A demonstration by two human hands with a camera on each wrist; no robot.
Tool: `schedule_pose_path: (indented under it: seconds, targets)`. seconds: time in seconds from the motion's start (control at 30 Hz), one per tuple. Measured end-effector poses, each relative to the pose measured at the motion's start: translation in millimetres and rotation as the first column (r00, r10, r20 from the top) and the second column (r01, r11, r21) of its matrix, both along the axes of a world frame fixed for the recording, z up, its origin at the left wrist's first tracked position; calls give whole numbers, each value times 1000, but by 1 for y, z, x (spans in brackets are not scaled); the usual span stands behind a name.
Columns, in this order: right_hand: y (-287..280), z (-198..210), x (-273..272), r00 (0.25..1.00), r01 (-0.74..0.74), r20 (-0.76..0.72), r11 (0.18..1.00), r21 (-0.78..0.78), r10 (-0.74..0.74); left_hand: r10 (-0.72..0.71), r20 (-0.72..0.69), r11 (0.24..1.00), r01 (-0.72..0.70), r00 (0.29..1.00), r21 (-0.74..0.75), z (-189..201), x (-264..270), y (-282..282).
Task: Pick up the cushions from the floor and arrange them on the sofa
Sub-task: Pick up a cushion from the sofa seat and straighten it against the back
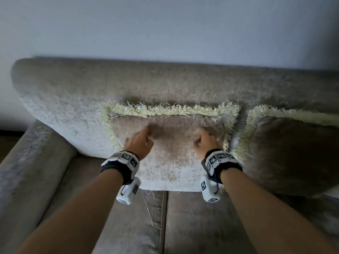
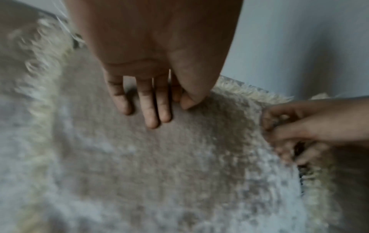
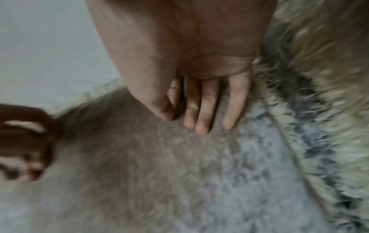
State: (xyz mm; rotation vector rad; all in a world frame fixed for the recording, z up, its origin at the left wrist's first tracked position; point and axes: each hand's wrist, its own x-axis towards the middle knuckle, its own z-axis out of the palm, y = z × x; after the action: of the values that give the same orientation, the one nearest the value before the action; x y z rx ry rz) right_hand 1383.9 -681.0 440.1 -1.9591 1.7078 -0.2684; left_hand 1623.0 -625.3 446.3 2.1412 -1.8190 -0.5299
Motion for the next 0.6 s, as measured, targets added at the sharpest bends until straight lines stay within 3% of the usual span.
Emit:
schedule_pose_path:
  seconds: [0.1, 0.23, 0.33, 0.43, 0.6]
  targets:
    - [-12, 5, -20, 998, 38, -34, 983, -181, -45, 4, 201, 1000, -1, 980, -15, 14, 27, -4]
    - [-30, 34, -17, 975, -128, -214, 940, -315, 61, -7, 453, 997, 38, 892, -61, 37, 41, -26]
    - [-49, 47, -13, 873, -287, -447, 946, -151, 194, -51, 404, 988, -14, 913, 157, 35, 49, -47]
    - [-58, 48, -13, 831, -278, -493, 960, 35, 259, -114, 357, 953, 1, 927, 303, 32, 53, -52]
    - [-56, 59, -21, 745, -235, -621, 967, 95, 243, -264, 455, 921, 83, 850, 380, 31, 58, -56]
